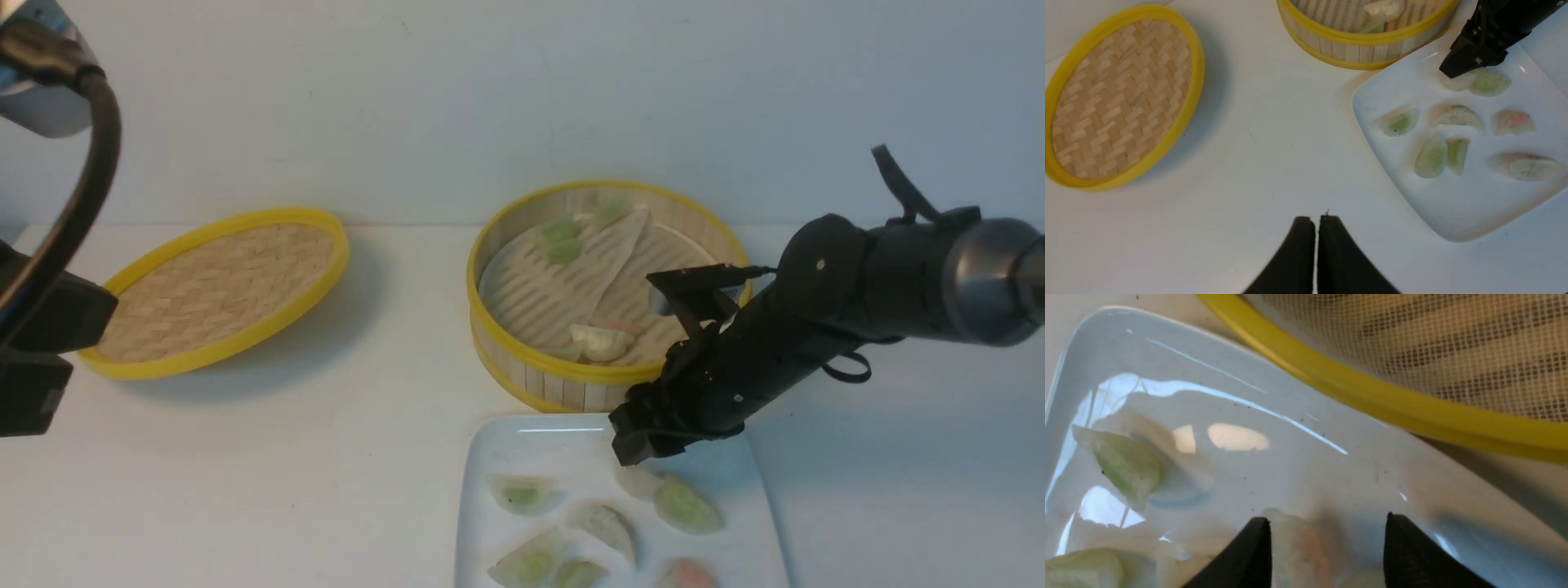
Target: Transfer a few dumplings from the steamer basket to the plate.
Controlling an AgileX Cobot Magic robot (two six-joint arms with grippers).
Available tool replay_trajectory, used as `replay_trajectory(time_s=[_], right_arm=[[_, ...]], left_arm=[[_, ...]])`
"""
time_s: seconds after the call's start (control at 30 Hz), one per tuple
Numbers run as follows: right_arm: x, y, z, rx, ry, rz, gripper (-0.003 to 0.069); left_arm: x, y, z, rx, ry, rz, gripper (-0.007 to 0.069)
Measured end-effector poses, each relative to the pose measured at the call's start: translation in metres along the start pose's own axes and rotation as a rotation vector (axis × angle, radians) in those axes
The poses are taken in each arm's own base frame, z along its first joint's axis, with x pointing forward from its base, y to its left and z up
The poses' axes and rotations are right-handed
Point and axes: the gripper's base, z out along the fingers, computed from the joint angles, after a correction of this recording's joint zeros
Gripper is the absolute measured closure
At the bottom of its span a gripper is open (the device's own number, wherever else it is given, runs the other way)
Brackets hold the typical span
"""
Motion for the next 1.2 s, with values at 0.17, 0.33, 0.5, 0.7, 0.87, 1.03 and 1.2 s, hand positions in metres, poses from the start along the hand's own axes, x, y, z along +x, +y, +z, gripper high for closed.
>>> replay_trajectory(time_s=[0.17, 0.33, 0.5, 0.7, 0.87, 1.03, 1.2], right_arm=[[0.000, 0.002, -0.011, 0.019, 0.050, -0.074, 0.0308], [-0.009, 0.016, -0.071, 0.090, 0.045, -0.117, 0.0409], [-0.001, 0.040, -0.186, 0.243, -0.155, -0.168, 0.0592], [0.075, 0.073, -0.332, 0.353, -0.608, -0.171, 0.0670], [0.174, 0.089, -0.400, 0.321, -0.980, -0.166, 0.0673], [0.273, 0.087, -0.406, 0.266, -1.309, -0.190, 0.0673], [0.306, 0.074, -0.376, 0.251, -1.371, -0.173, 0.0673]], left_arm=[[0.000, 0.000, 0.000, 0.000, 0.000, 0.000, 0.0631], [0.000, 0.000, 0.000, 0.001, 0.000, 0.000, 0.0631], [-0.004, -0.001, 0.000, 0.009, -0.043, -0.003, 0.0631], [-0.016, -0.005, -0.002, 0.061, -0.172, -0.023, 0.0631], [-0.027, -0.009, -0.004, 0.106, -0.294, -0.046, 0.0631], [-0.040, -0.010, 0.000, 0.125, -0.390, -0.058, 0.0631], [-0.054, -0.013, 0.023, 0.137, -0.381, -0.070, 0.0631]])
